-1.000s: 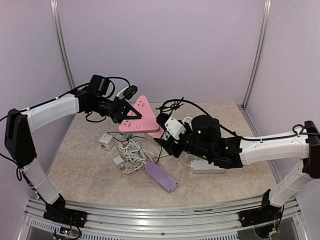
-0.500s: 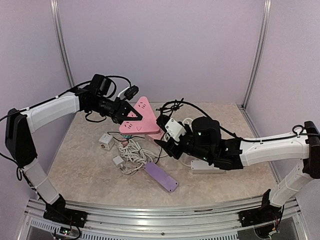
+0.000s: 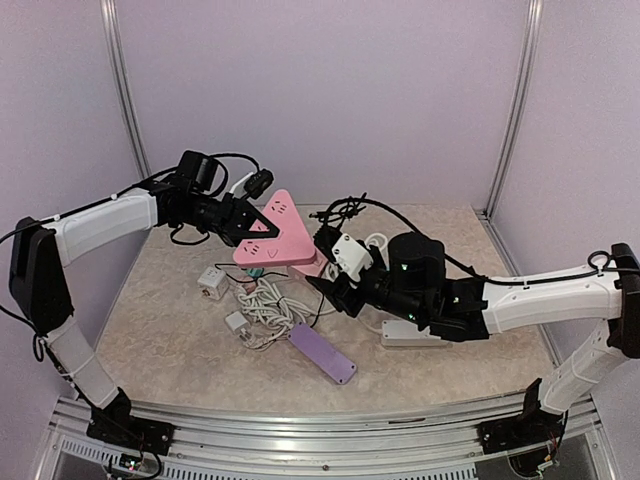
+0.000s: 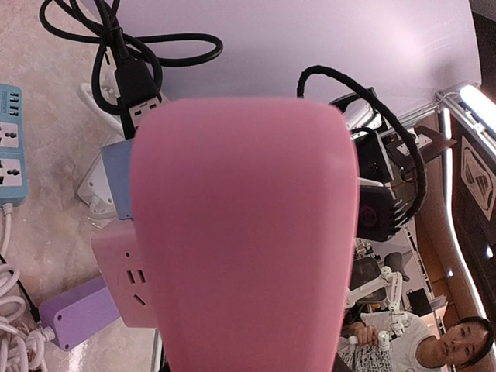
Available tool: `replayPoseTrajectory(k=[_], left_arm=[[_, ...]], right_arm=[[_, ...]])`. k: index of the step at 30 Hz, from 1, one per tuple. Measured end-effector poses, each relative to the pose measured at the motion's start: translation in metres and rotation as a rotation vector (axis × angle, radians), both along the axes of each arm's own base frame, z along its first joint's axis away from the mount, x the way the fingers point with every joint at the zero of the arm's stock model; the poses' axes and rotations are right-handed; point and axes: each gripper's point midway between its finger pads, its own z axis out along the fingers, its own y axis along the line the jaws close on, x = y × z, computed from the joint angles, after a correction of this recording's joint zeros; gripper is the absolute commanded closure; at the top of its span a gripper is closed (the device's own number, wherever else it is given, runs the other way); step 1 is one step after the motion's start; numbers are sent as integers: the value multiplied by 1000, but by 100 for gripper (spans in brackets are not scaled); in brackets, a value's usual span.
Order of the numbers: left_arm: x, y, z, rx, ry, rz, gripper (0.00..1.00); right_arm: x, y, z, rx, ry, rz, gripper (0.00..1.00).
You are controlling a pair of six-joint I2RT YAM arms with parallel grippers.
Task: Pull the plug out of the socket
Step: Remove the plug from the socket.
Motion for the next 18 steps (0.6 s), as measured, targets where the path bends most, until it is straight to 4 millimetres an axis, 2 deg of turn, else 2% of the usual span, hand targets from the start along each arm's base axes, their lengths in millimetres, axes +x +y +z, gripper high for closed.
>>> replayPoseTrajectory(k=[13, 18], left_arm=[[-3, 1, 4, -26, 19, -9, 100], [1, 2, 1, 19, -15, 44, 100]], right_arm=[[-4, -1, 5, 13, -6, 17, 100], [-3, -1, 3, 6, -3, 14, 100]])
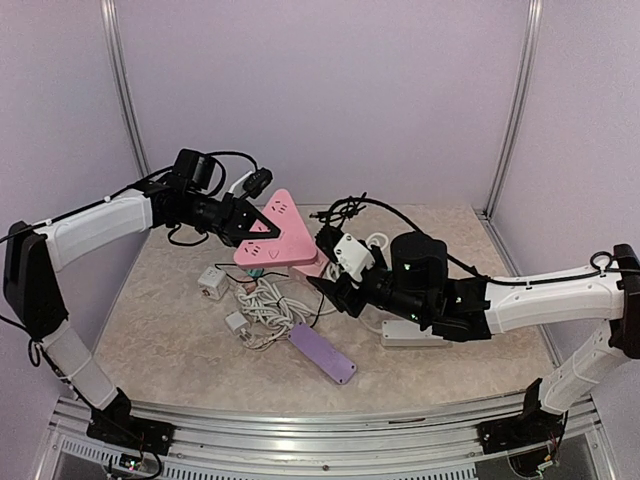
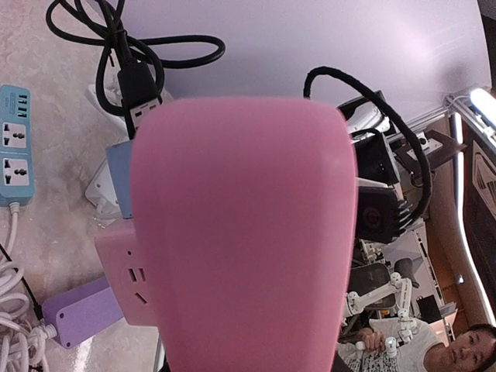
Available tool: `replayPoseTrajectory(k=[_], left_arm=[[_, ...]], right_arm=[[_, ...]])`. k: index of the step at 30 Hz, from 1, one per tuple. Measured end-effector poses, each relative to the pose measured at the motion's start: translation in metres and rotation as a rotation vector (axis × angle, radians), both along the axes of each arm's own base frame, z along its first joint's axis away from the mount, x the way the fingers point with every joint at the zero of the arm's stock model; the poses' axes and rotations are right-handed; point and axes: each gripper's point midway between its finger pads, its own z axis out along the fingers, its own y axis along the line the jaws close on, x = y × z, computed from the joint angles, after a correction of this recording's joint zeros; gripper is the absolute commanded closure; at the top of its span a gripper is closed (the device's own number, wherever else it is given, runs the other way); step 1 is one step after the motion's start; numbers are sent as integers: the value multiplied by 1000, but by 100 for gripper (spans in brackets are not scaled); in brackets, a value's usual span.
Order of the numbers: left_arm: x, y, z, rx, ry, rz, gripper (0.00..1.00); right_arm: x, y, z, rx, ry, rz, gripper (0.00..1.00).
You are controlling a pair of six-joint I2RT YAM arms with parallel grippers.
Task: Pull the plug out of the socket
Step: Remove the plug from the socket.
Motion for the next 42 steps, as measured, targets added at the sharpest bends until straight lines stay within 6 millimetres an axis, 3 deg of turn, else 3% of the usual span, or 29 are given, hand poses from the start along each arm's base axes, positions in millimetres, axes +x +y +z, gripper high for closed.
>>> replayPoseTrajectory(k=[12, 42], left_arm=[[0, -16, -10, 193, -144, 97, 100], [-2, 1, 4, -23, 0, -7, 100]], right_arm=[[6, -6, -22, -73, 33, -35, 100], [3, 1, -2, 35, 8, 19, 100]])
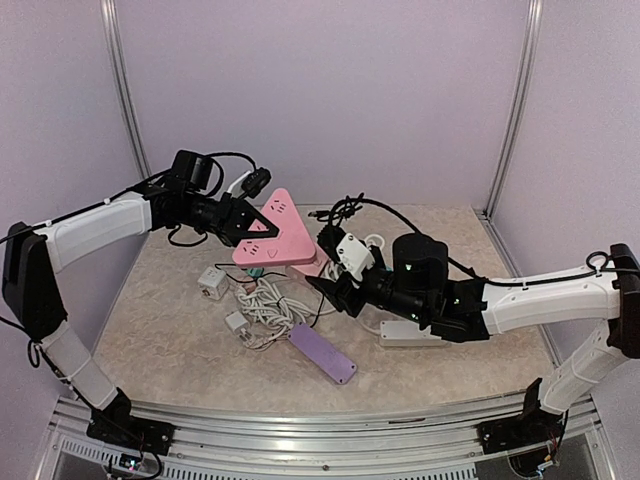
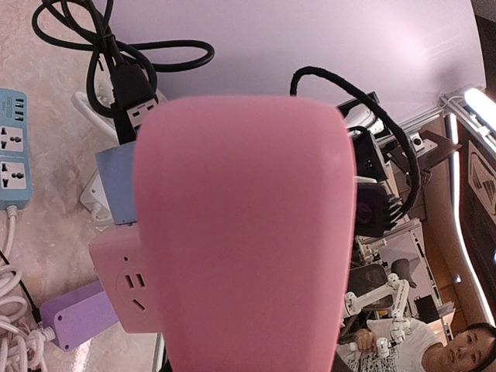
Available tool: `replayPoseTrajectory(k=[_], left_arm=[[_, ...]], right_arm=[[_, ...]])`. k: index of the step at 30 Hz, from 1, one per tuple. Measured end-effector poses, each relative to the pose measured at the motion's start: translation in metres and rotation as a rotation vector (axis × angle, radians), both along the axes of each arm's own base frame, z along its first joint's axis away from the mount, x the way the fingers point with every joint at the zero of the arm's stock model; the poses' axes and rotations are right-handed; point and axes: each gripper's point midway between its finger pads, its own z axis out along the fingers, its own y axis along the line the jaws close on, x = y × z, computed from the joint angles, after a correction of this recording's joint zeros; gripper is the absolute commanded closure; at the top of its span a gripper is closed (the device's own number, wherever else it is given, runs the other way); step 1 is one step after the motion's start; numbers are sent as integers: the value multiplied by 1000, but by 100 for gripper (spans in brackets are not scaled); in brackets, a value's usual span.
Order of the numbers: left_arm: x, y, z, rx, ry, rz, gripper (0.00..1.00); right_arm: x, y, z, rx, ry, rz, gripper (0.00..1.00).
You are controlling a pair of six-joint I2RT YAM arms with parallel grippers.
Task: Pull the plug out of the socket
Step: Remove the plug from the socket.
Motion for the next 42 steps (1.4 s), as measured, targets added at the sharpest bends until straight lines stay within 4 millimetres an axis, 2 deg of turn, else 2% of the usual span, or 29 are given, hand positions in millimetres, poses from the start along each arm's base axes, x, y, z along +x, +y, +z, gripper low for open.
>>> replayPoseTrajectory(k=[13, 35, 42], left_arm=[[4, -12, -11, 200, -110, 109, 100], [-4, 0, 2, 13, -19, -6, 100], [-2, 2, 1, 16, -8, 3, 100]], right_arm=[[6, -7, -15, -50, 38, -18, 100], [1, -1, -4, 54, 41, 60, 100], [0, -1, -1, 69, 46, 72, 100]])
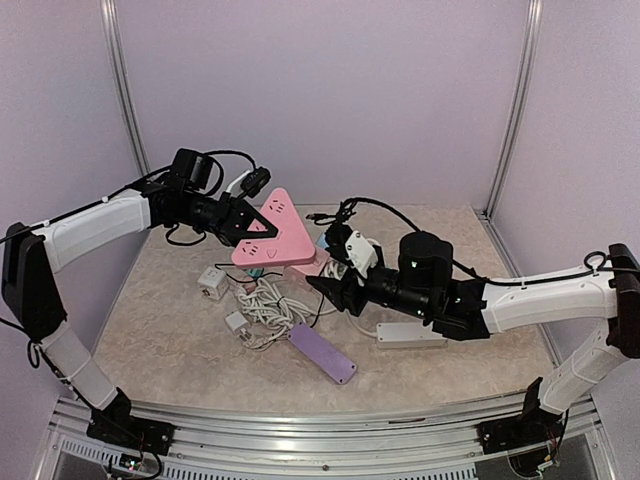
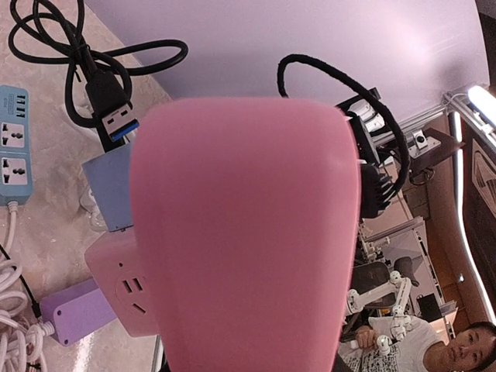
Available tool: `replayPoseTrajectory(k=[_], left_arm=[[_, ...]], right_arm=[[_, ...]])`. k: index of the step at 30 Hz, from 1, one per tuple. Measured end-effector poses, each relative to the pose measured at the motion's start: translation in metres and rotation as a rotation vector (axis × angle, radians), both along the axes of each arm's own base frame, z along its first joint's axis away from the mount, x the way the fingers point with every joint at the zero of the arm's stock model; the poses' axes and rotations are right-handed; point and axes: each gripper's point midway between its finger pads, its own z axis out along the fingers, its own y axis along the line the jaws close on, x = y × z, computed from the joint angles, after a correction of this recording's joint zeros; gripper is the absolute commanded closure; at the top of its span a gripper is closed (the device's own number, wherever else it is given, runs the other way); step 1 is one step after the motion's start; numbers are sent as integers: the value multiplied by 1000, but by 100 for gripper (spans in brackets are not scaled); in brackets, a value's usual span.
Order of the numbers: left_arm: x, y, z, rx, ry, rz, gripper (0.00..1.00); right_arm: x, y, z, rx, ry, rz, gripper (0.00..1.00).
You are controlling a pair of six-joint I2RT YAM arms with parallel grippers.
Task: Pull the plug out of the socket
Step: Remove the plug from the socket.
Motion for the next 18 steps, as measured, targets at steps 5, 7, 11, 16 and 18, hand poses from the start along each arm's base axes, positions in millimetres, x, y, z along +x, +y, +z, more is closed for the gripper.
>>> replayPoseTrajectory(k=[5, 7, 11, 16, 18], left_arm=[[1, 0, -3, 28, -4, 17, 100], [2, -1, -6, 46, -12, 30, 100], [4, -3, -8, 92, -32, 58, 100], [8, -5, -10, 145, -63, 92, 100], [8, -4, -13, 164, -65, 101, 100]], right_arm=[[0, 0, -3, -9, 11, 1, 100], [1, -1, -5, -18, 16, -5, 100], [3, -2, -8, -46, 19, -25, 100], [8, 0, -11, -82, 13, -62, 100], [8, 1, -14, -102, 10, -71, 100]])
